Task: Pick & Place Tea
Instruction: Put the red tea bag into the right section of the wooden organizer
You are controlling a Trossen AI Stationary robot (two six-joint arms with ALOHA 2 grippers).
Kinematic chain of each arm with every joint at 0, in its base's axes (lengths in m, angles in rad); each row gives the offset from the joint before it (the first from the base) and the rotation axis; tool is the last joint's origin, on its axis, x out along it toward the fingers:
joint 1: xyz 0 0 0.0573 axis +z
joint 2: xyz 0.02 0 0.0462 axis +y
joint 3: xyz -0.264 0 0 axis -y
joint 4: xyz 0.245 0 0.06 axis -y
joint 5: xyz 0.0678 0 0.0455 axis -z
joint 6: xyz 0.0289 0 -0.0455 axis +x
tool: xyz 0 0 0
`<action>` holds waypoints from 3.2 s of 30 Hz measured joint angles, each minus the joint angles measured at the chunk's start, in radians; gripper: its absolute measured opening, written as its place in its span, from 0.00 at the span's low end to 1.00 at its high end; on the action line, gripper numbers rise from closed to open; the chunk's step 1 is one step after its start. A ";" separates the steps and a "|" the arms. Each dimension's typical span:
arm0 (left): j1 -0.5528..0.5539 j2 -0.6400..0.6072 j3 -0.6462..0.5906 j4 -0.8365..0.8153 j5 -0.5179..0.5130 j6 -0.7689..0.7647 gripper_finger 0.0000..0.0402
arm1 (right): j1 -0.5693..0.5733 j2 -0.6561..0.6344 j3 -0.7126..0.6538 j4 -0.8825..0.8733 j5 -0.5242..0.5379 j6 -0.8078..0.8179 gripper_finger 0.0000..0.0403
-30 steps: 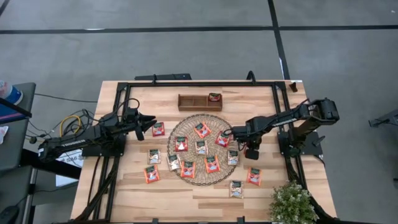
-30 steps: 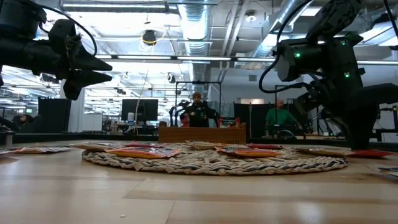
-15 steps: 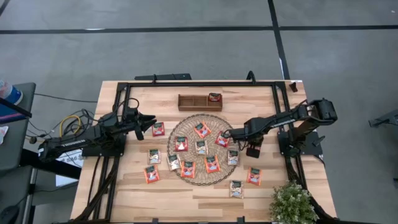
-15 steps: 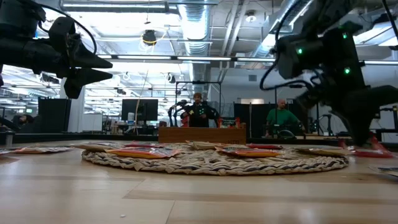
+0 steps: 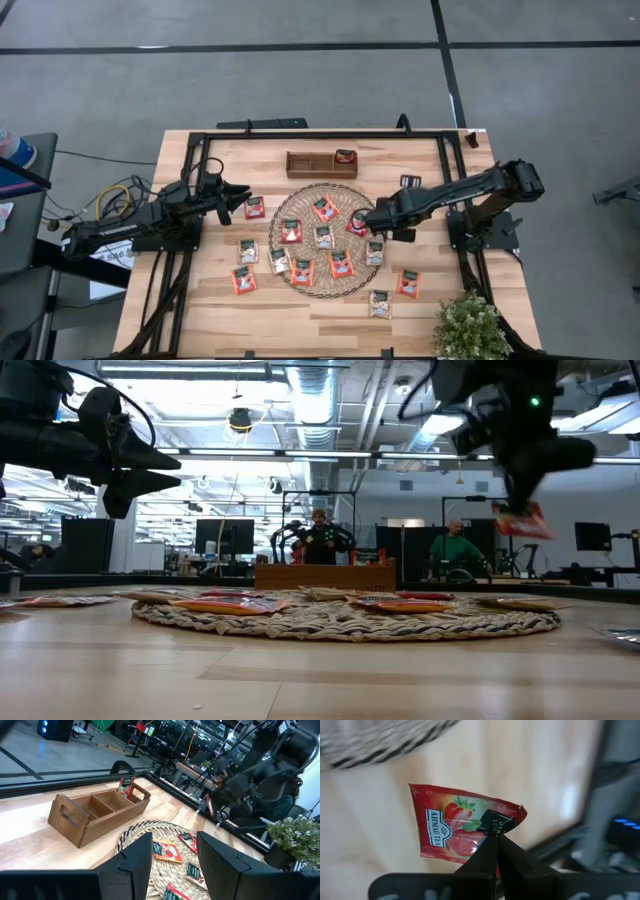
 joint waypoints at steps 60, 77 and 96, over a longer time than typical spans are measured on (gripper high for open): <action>0.000 0.000 0.000 -0.002 -0.008 0.005 0.36 | -0.414 0.537 0.600 0.391 0.372 -0.602 0.00; 0.000 0.000 0.000 -0.002 -0.024 0.004 0.36 | -0.440 0.536 0.469 0.532 0.377 -0.657 0.00; 0.000 0.000 0.000 -0.002 -0.027 0.004 0.36 | -0.431 0.535 0.416 0.597 0.388 -0.732 0.00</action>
